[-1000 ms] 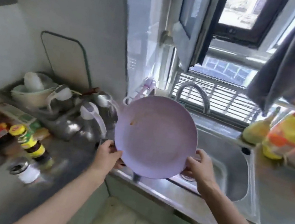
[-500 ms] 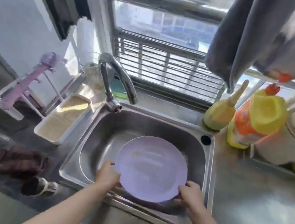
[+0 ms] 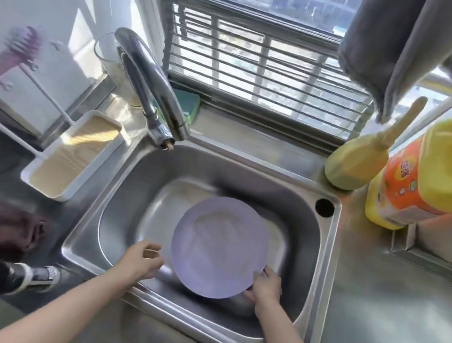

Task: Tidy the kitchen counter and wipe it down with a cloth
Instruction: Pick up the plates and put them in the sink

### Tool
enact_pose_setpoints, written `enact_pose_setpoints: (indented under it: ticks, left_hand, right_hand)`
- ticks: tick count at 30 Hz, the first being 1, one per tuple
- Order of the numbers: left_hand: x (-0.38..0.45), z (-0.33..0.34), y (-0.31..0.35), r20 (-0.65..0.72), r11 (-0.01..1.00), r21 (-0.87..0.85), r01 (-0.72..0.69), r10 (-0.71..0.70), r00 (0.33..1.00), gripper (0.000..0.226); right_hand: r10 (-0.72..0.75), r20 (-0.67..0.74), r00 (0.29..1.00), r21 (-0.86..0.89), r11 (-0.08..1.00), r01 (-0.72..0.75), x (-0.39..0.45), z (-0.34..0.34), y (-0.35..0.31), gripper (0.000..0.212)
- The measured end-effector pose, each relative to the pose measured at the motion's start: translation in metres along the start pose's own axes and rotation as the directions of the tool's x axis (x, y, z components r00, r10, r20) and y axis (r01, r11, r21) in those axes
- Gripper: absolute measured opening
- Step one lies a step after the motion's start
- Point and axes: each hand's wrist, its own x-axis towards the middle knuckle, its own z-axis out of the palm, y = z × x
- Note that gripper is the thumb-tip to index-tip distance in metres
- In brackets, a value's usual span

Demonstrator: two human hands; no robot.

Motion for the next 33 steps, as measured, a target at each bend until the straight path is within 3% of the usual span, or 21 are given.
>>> enact_pose_setpoints:
  ticks: [3, 6, 8, 12, 16, 21, 24, 27, 30, 33]
  left_hand:
    - [-0.005, -0.001, 0.003, -0.005, 1.0, -0.012, -0.022, 0.021, 1.0, 0.061]
    - [-0.014, -0.004, 0.003, -0.003, 0.998, -0.024, -0.05, 0.05, 0.999, 0.041]
    - [-0.024, -0.008, 0.005, -0.026, 0.996, -0.042, -0.074, 0.073, 0.997, 0.026]
    - [-0.066, -0.031, 0.013, -0.035, 0.985, -0.08, -0.153, 0.15, 0.988, 0.045]
    - [-0.118, -0.086, 0.011, -0.154, 0.956, -0.075, -0.283, 0.27, 0.951, 0.027]
    - [-0.185, -0.182, -0.028, -0.39, 0.92, -0.115, -0.374, 0.305, 0.869, 0.03]
    - [-0.219, -0.235, -0.072, -0.508, 0.911, -0.155, -0.383, 0.259, 0.821, 0.031]
    - [-0.251, -0.281, -0.124, -0.582, 0.893, -0.214, -0.395, 0.208, 0.786, 0.03]
    - [-0.288, -0.321, -0.187, -0.64, 0.866, -0.296, -0.402, 0.133, 0.757, 0.025]
    - [-0.325, -0.355, -0.266, -0.671, 0.842, -0.376, -0.386, 0.04, 0.74, 0.019]
  right_hand:
    - [-0.05, 0.069, 0.996, -0.086, 0.995, 0.056, 0.004, 0.0, -0.001, 0.021]
    - [-0.118, 0.09, 0.989, -0.215, 0.967, 0.135, -0.001, -0.002, -0.008, 0.035]
    - [-0.188, 0.105, 0.976, -0.294, 0.932, 0.211, -0.02, -0.005, -0.022, 0.034]
    - [-0.357, 0.253, 0.899, -0.402, 0.807, 0.433, -0.08, 0.005, -0.057, 0.038]
    - [-0.483, 0.525, 0.701, -0.322, 0.65, 0.689, -0.156, 0.047, -0.085, 0.021]
    - [-0.497, 0.741, 0.451, -0.167, 0.514, 0.841, -0.268, 0.132, -0.095, 0.02]
    - [-0.455, 0.813, 0.363, -0.138, 0.456, 0.879, -0.334, 0.18, -0.077, 0.019]
    - [-0.417, 0.873, 0.252, -0.096, 0.36, 0.928, -0.386, 0.222, -0.042, 0.005]
    - [-0.344, 0.924, 0.165, -0.072, 0.266, 0.961, -0.433, 0.267, 0.005, 0.024]
    - [-0.262, 0.959, 0.111, -0.052, 0.221, 0.974, -0.481, 0.309, 0.07, 0.019]
